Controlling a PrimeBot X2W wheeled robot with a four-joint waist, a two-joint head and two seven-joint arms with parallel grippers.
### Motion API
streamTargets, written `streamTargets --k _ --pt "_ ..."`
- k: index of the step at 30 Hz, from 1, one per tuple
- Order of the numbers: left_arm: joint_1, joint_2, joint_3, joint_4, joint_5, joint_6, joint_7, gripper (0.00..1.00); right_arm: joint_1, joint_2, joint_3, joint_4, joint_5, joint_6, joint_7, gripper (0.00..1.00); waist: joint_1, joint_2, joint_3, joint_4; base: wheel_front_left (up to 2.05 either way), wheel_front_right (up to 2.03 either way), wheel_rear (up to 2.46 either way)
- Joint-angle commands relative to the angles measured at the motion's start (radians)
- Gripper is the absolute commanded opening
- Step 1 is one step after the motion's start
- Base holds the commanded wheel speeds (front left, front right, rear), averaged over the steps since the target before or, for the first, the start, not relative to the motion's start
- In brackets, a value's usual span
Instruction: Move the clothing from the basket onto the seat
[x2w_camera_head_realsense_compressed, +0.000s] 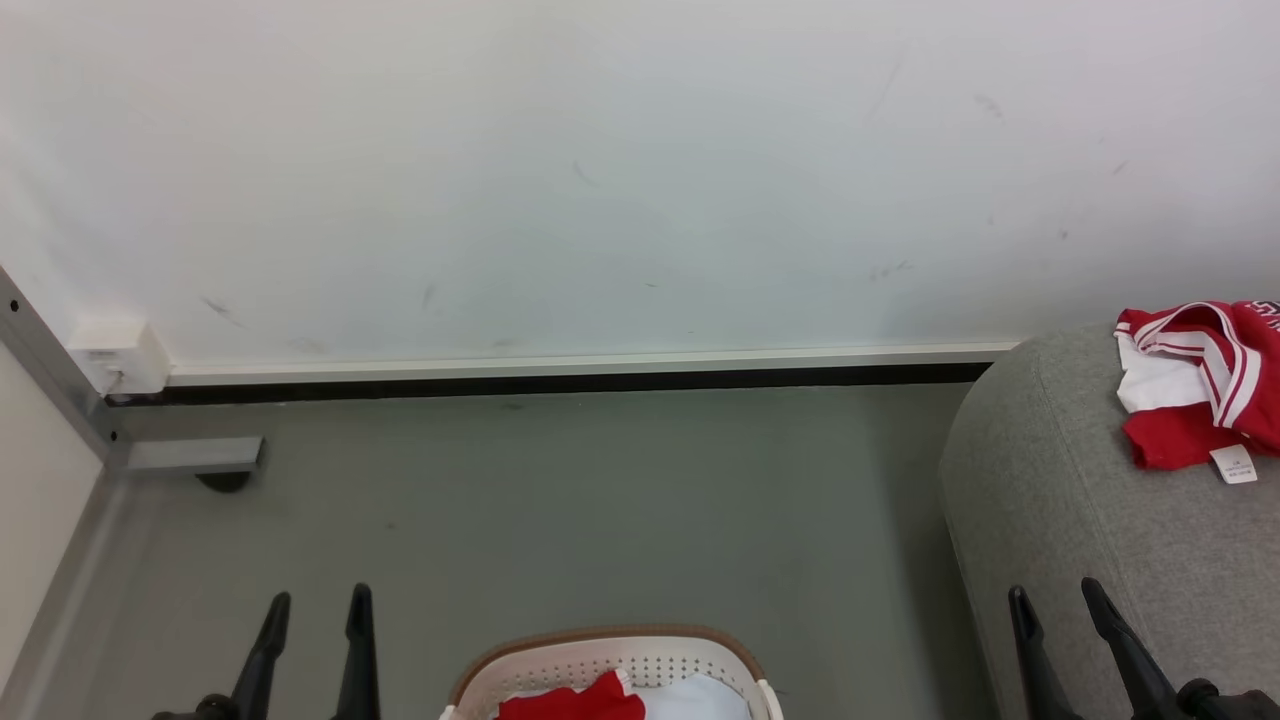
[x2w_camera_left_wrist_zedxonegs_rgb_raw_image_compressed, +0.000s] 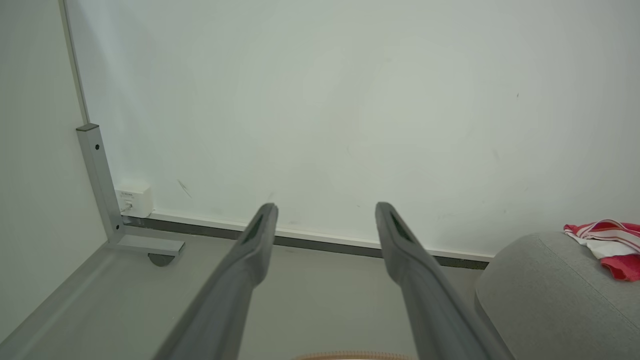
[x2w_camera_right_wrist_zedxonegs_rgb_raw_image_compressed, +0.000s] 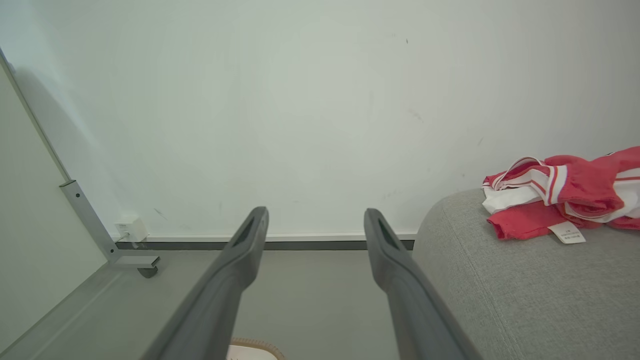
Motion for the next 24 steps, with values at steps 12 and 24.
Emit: streamTargets --k 12,24 --pt "-0.023 -0.064 0.073 0.025 0.087 -0.091 0.000 1.00 -0.041 -0.005 0.018 -0.011 0.027 -0.002 -0.020 1.00 0.0000 0.0000 0.024 -0.011 0.00 0.00 0.00" --pt "-0.180 -0.064 0.041 0.100 0.137 -0.139 0.000 1.00 -0.148 0.000 0.023 -0.041 0.033 -0.003 -0.031 1.00 0.0000 0.0000 0.234 -0.063 0.00 0.00 0.00"
